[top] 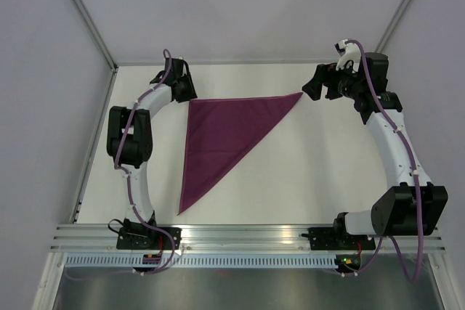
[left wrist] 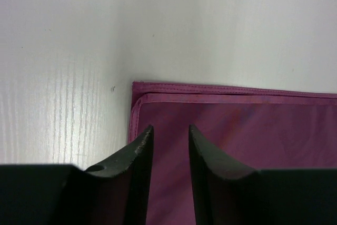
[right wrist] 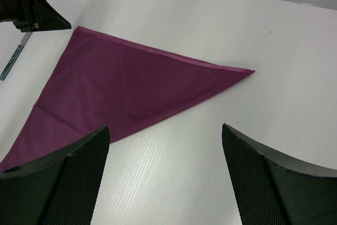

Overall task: Fold the napkin, place the utensils inside, and roll it up
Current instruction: Fold the napkin, then grab a utensil with the left arm

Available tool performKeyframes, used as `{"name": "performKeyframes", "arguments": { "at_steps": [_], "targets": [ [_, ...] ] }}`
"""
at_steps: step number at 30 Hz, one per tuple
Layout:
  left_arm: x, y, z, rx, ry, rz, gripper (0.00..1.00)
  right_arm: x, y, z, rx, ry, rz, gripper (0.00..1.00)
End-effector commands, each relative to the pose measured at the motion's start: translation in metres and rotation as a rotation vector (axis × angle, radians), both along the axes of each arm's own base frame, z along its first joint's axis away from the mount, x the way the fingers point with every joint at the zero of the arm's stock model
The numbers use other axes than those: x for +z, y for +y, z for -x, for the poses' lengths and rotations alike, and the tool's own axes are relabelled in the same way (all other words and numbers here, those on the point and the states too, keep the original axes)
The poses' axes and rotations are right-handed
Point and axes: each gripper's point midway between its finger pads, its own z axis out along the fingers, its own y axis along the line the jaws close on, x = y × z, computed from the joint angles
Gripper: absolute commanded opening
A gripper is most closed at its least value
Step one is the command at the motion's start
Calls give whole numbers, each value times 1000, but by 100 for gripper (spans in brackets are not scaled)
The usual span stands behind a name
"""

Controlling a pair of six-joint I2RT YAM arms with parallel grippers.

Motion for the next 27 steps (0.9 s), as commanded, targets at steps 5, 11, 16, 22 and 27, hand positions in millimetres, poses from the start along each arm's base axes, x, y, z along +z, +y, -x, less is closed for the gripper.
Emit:
{"name": "performKeyframes", "arguments": {
  "at_steps": [5, 11, 16, 22, 27],
  "targets": [
    [45, 22, -23, 43, -122, -42, 55, -3, 3, 0, 2, 13, 0, 91],
    [50, 76, 26, 299, -78, -151, 56, -5, 7, 1, 21, 27, -19, 91],
    [36, 144, 98, 493, -19, -273, 55, -2, 13, 5, 46, 32, -45, 91],
    [20, 189, 136, 596, 19, -287, 59, 2, 19, 10, 75, 32, -72, 91],
    [-3, 192, 126, 558, 83, -304, 59, 2, 19, 10, 73, 35, -79, 91]
  ]
}}
